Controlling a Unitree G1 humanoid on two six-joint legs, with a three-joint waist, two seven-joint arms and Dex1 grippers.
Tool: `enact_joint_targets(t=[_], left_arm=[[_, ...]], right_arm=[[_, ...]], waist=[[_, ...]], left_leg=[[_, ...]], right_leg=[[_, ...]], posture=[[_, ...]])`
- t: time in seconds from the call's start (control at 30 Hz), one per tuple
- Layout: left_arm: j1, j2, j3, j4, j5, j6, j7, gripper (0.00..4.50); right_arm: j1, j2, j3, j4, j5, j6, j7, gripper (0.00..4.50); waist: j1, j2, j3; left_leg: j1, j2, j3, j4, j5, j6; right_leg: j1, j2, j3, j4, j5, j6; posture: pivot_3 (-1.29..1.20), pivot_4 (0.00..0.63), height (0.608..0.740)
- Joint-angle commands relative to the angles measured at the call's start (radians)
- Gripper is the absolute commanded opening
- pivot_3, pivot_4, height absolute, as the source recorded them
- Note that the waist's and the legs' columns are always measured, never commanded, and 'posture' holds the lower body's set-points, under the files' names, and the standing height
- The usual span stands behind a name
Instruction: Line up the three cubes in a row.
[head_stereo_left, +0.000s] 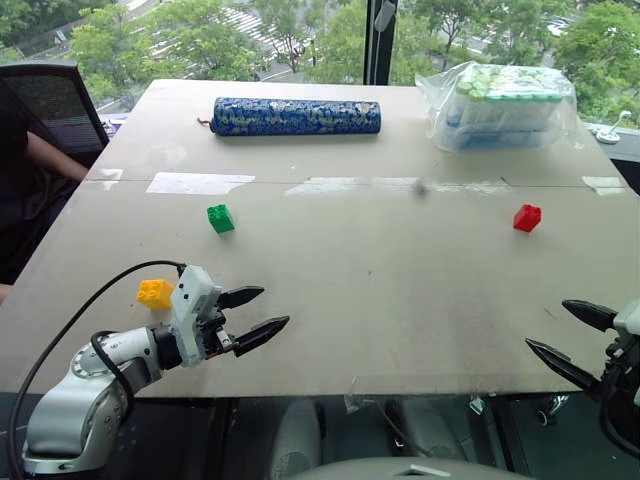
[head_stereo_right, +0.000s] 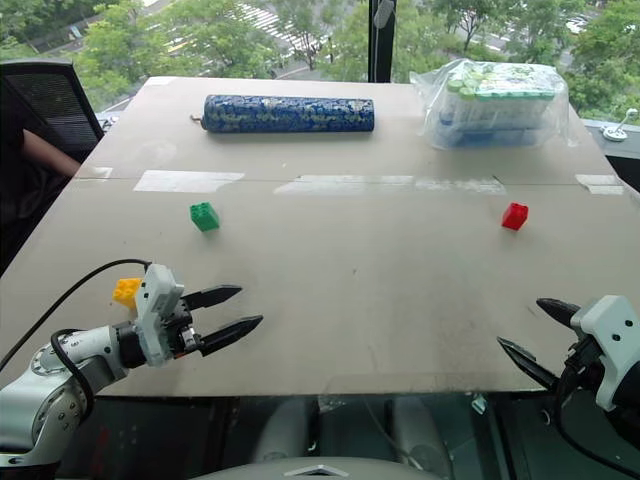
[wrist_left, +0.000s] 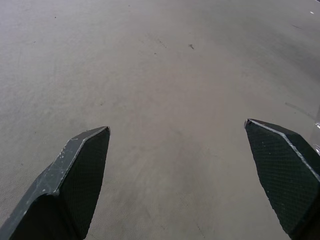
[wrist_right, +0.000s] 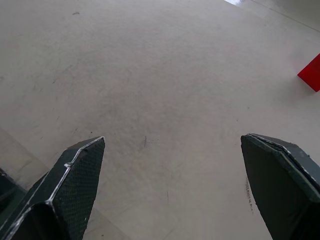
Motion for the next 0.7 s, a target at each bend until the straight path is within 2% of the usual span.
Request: enact_joint_targets(t=[0.03,0.13,0.27,0.33,0.43,0.5,0.7], left_arm=[[-0.043,-0.015,0.002,-0.026,-0.027,-0.007,0.018,4.41],[-0.126,-0.071,-0.047,-0.058,-0.072,0.047,0.081,4.41],[-0.196,-0.077,-0.098,-0.092,-0.085,0.055,0.075,4.41],[-0.216,-0.074,-0.115,-0.103,-0.084,0.055,0.075,4.41],[-0.334,-0.082,-0.177,-0.13,-0.102,0.091,0.089,4.41],[-0.386,-0.088,-0.197,-0.135,-0.11,0.107,0.103,4.41],[-0.431,-0.107,-0.218,-0.153,-0.119,0.126,0.152,4.41]], right_arm=[[-0.07,0.013,0.028,-0.069,-0.008,0.052,-0.12,4.5],[-0.261,0.036,0.107,-0.126,-0.04,0.221,-0.365,4.5],[-0.501,0.014,0.197,-0.09,-0.119,0.512,-0.582,4.5],[-0.582,0.034,0.203,-0.067,-0.109,0.601,-0.622,4.5],[-0.835,0.082,0.228,0.198,-0.164,0.709,-0.733,4.5],[-0.95,0.107,0.22,0.33,-0.17,0.738,-0.756,4.5],[-1.127,0.146,0.222,0.576,-0.171,0.722,-0.752,4.5]], waist=[[0.0,0.0,0.0],[-0.004,0.0,0.0],[-0.003,-0.001,-0.001],[-0.001,-0.001,-0.001],[0.0,-0.001,0.0],[-0.001,0.0,0.0],[-0.007,0.001,0.001]], left_leg=[[0.0,0.0,0.0,0.0,0.0,0.0],[0.0,0.0,0.0,0.0,0.0,0.0],[0.0,0.0,0.0,0.001,0.0,0.0],[-0.001,-0.001,0.0,0.001,0.0,0.0],[-0.001,-0.001,-0.001,0.001,0.0,0.0],[-0.002,-0.003,-0.002,0.001,0.0,0.001],[-0.003,-0.003,-0.002,-0.001,-0.003,0.006]], right_leg=[[0.0,0.0,0.0,0.0,0.0,0.0],[0.0,0.001,0.0,0.0,0.0,0.0],[0.0,0.001,0.001,0.001,0.002,-0.003],[0.0,0.001,0.001,0.001,0.002,-0.003],[0.0,0.002,0.002,0.001,0.002,-0.004],[0.0,0.002,0.004,0.0,0.003,-0.003],[-0.001,0.002,0.004,0.0,0.003,0.002]], posture=[[0.0,0.15,0.74],[0.0,0.15,0.74],[0.0,0.15,0.74],[0.0,0.15,0.74],[0.0,0.15,0.74],[0.0,0.15,0.74],[0.0,0.15,0.74]])
